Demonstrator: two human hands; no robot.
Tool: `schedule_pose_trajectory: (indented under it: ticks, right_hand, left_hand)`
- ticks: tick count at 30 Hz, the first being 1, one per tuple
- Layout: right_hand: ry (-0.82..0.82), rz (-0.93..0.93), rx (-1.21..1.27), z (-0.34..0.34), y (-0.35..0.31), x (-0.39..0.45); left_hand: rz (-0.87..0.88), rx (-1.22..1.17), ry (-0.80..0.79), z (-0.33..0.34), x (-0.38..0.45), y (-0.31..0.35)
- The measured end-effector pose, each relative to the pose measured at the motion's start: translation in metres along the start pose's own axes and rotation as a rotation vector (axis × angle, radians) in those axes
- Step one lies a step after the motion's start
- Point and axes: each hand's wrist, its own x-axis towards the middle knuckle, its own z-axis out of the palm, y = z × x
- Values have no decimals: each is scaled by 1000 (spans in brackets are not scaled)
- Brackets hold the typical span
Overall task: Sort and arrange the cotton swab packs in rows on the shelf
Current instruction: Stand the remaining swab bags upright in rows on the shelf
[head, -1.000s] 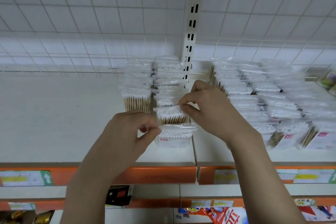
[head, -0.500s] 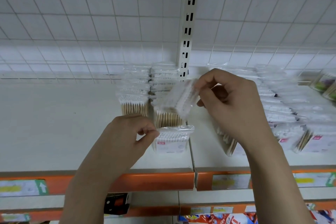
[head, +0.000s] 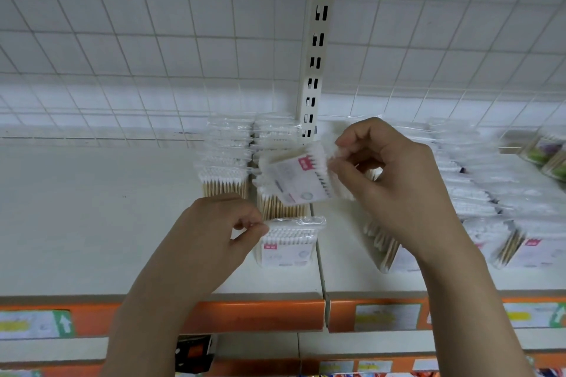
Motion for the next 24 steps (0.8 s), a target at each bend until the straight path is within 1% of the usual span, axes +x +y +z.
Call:
schedule_pose_trajectory:
  ticks: [7, 12, 18, 22, 24]
  right_hand:
    - [-69, -33, -84, 5, 7, 0]
    - [-192, -112, -194, 21, 14, 2]
    - [-371, -51, -212, 44, 20, -3]
    - [-406, -45, -176, 43, 22, -3]
    - [-435, -34, -218, 38, 27, -3]
  left_hand:
    - [-11, -9, 6, 0, -1, 3]
    - [7, 0, 11, 2, -4, 5]
    - [23, 23, 9, 3, -4, 5]
    - [0, 32, 13, 4, -4, 4]
    - [-12, 31, 23, 5, -3, 3]
